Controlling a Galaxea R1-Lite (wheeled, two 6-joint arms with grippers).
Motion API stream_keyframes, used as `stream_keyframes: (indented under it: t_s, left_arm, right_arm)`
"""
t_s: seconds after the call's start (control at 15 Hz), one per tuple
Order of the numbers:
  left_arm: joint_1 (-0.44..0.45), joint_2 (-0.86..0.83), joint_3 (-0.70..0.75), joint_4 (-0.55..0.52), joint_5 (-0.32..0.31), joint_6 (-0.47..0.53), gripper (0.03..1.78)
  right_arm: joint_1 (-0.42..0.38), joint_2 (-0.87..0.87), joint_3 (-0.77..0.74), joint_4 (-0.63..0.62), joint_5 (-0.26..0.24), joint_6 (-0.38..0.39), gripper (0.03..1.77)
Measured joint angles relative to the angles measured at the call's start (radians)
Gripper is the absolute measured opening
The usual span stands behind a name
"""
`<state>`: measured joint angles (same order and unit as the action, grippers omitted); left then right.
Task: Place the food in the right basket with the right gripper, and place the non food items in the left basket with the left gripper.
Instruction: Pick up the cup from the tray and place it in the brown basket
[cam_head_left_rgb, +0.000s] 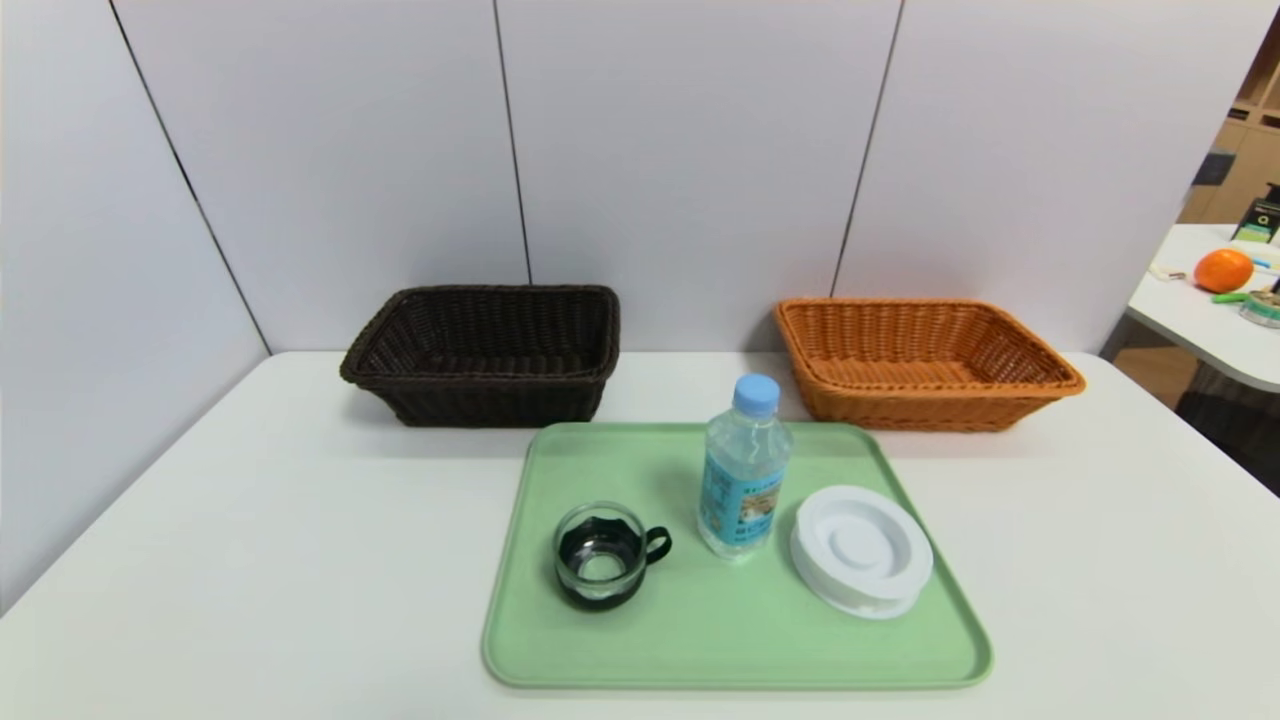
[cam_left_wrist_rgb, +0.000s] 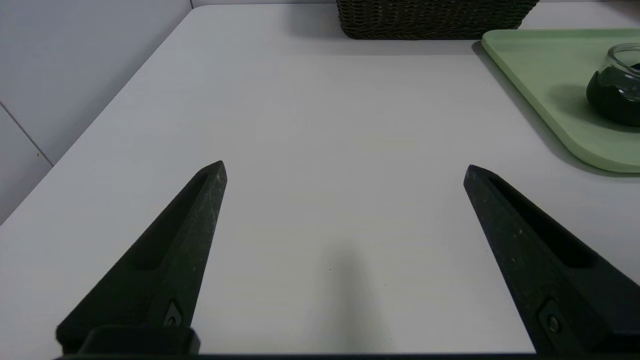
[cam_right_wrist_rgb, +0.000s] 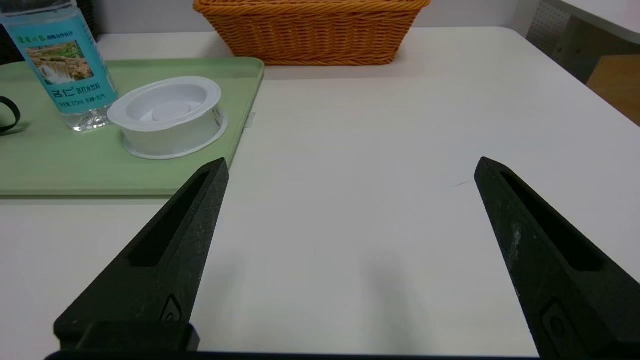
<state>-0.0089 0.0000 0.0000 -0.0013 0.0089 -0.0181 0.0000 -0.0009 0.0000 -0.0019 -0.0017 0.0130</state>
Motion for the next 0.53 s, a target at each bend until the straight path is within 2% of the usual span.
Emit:
stream_keyframes:
  t_s: [0.53]
  left_arm:
    - [0.000, 0.000, 0.000, 0.000, -0.001, 0.009, 1.69]
  right_arm:
    - [0.000, 0.000, 0.000, -0.001, 0.000, -0.003, 1.70]
